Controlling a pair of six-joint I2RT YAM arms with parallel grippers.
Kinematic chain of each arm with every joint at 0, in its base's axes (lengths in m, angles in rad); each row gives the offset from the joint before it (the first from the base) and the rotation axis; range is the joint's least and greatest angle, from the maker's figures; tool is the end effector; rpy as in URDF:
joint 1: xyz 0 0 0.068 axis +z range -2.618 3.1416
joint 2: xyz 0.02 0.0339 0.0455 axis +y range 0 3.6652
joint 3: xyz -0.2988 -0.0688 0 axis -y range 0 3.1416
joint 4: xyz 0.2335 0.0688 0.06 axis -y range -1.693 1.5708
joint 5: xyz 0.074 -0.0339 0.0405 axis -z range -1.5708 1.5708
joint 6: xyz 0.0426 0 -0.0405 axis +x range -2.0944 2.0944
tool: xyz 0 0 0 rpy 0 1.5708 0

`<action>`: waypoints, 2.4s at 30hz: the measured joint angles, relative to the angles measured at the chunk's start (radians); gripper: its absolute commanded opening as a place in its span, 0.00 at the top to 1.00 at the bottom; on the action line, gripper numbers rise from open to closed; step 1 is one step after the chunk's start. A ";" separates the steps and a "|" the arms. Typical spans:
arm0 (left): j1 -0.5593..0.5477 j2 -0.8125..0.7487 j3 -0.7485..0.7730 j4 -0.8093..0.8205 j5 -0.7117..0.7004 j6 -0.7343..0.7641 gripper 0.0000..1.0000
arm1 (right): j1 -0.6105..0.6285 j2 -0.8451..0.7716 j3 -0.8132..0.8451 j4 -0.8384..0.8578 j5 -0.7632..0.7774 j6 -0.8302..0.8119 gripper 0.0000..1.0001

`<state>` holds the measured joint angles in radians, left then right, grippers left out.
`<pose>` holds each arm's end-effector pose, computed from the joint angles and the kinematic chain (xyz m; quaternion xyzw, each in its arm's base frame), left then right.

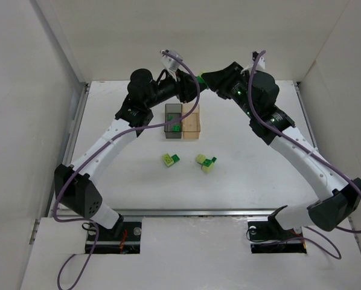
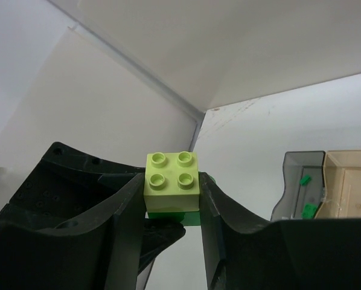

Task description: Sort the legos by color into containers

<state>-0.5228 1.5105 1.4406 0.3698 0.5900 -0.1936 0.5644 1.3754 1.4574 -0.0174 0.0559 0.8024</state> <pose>0.2859 -0.1921 0.4876 0.3239 0.5219 -0.4316 0.6607 0.2599 0.1617 0.4931 0.1014 0.6764 0.4457 0.5776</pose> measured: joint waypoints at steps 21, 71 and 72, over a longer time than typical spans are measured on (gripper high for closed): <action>0.068 -0.113 -0.337 -0.406 -0.193 0.204 1.00 | -0.071 0.431 0.143 -0.071 0.076 -0.109 1.00; 0.115 -0.042 -0.300 -0.610 -0.175 0.735 0.18 | -0.098 0.385 0.140 -0.365 -0.082 -0.397 0.15; 0.098 -0.090 -0.348 -0.633 -0.169 0.761 0.16 | -0.098 0.371 0.124 -0.370 -0.079 -0.400 0.15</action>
<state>-0.4252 1.4204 1.0931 -0.2634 0.4213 0.5671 0.4660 1.7462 1.5818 -0.3870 -0.0227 0.4026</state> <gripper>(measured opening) 0.799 0.847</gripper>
